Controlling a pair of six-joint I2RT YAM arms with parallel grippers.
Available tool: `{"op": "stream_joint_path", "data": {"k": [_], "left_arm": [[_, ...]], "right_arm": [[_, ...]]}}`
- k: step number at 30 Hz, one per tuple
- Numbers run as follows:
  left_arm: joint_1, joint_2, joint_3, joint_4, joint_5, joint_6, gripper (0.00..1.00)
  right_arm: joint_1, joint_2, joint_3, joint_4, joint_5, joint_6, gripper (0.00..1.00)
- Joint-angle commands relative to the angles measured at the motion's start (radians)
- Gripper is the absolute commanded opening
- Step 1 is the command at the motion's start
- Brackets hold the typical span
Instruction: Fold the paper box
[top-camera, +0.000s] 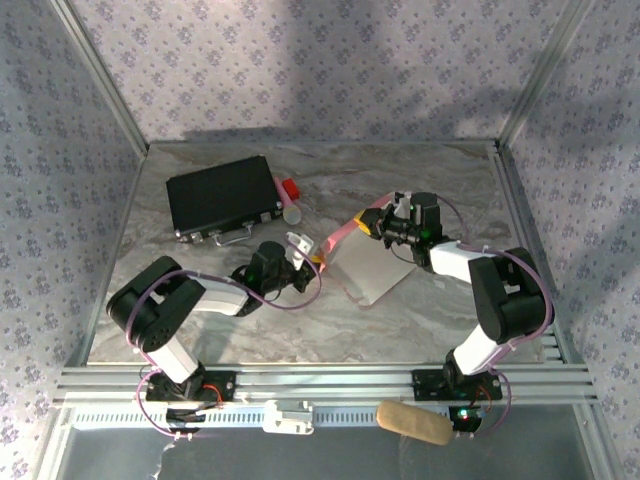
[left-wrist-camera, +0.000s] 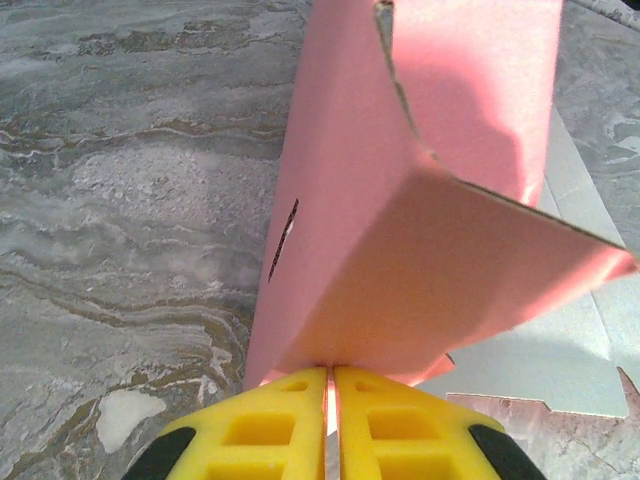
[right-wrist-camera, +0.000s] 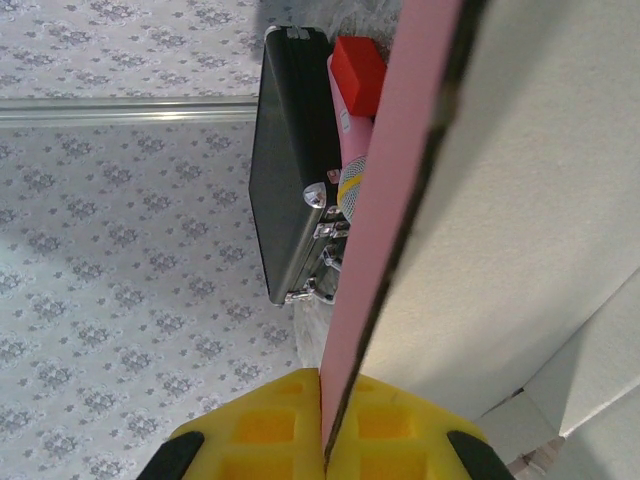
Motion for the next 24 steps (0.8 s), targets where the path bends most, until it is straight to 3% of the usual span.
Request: {"op": "stream_joint_path", "data": {"k": [1, 24], "left_arm": [[-0.026, 0.015, 0.039, 0.054, 0.009, 0.022, 0.12], [-0.039, 0.083, 0.131, 0.091, -0.047, 0.022, 0.1]], "right_arm": [[-0.005, 0.037, 0.009, -0.07, 0.019, -0.043, 0.0], [0.015, 0.133, 0.074, 0.023, 0.054, 0.031, 0.0]]}}
